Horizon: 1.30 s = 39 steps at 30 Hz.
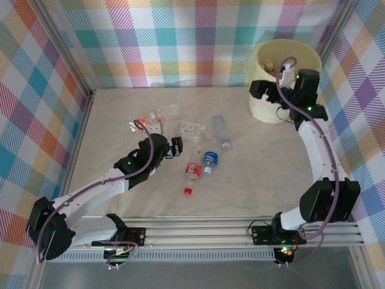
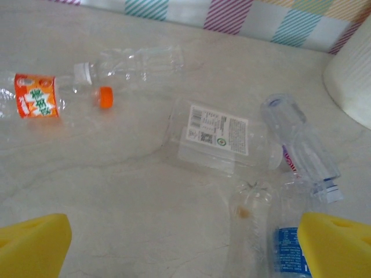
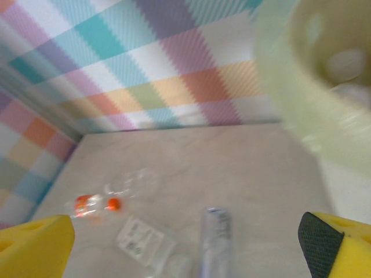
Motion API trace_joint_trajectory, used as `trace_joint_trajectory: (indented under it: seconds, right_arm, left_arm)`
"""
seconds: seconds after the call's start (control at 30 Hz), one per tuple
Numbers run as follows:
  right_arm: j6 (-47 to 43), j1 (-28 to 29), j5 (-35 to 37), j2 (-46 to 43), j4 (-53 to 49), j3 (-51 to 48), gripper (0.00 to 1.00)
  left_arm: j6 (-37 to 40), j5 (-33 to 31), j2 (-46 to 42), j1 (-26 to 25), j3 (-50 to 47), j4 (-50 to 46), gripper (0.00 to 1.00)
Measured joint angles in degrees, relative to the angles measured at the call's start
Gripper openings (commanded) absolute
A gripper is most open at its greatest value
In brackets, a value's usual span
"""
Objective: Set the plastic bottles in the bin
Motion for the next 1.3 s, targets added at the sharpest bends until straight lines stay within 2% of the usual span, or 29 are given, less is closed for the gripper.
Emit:
trace_joint_trajectory:
  seconds: [0.2,0.37,0.6,0.73,0.97,1.1,1.3]
  right_arm:
    - [-1.2,10.6,-1.0,-0.9,0.8,-6.9,1.00]
    - [-3.6,16.5,2.1,4.2,-0.7,-6.6,1.00]
    - [-5.6,19.3,12.5,18.6,-6.9,1.4,1.00]
    - [-5.9,19.6,18.1,24.9,-9.6,5.9,0.94]
    - [-7.6,19.8,23.5,34.2,-14.1,14.6,0.91]
    - [-8.8,19.8,25.5,39.1,-16.5,19.1,0.90]
    - [-9.9,19.8,27.0,46.5,-20.8,26.8,0.85]
  left_arm:
    - [-3.9,-0.8,3.6,0.2,1.5,-1.5,1.00]
    - [-5.6,-0.1,4.5,0.5,1.7,-1.6,1.00]
    - [-2.9,9.2,4.5,0.7,1.7,2.9,1.00]
    - [-0.1,15.5,4.4,0.7,1.7,4.9,1.00]
    - [4.7,24.4,1.4,0.7,-0.6,8.4,1.00]
    - [6.1,26.5,0.9,0.7,-1.0,9.7,1.00]
    - [6.3,26.5,0.8,0.7,-1.7,10.3,1.00]
